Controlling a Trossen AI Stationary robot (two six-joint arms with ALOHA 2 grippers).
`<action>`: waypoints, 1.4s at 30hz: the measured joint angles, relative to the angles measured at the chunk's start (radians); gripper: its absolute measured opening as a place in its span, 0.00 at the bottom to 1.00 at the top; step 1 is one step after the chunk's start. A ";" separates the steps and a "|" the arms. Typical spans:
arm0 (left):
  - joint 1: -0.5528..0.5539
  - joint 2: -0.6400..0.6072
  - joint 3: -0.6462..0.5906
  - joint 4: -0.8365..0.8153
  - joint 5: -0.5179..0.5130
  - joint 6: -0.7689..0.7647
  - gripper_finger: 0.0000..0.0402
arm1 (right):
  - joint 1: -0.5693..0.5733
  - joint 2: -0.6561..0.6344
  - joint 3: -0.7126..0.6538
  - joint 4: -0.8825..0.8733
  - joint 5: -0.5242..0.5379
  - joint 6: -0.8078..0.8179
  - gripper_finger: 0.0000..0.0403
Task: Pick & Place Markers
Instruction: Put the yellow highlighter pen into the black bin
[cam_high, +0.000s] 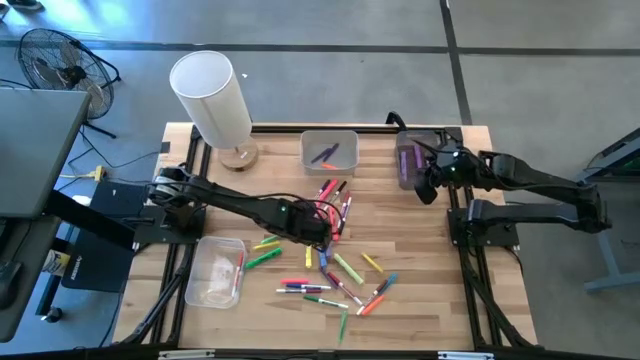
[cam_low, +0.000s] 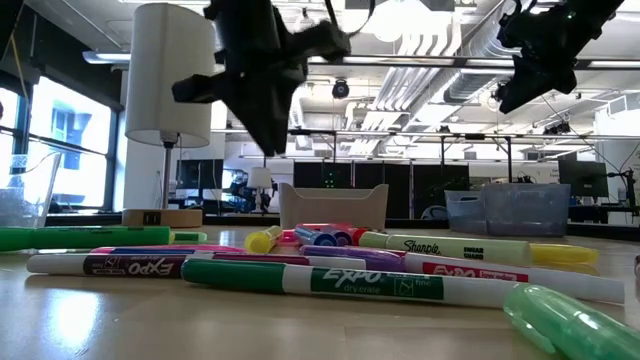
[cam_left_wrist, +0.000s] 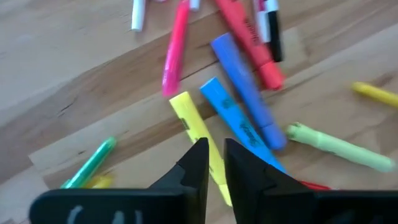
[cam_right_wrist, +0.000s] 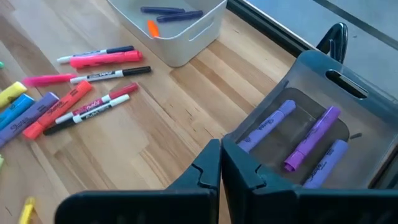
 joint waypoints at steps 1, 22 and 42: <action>0.000 0.008 0.000 -0.007 0.000 0.000 0.14 | 0.000 -0.001 0.000 -0.003 0.000 0.000 0.01; 0.000 0.131 0.000 0.027 -0.012 -0.112 0.33 | 0.000 -0.012 0.000 -0.008 -0.003 -0.008 0.01; 0.000 0.254 0.005 0.103 0.129 -0.166 0.31 | 0.000 -0.013 -0.001 -0.008 -0.021 -0.016 0.00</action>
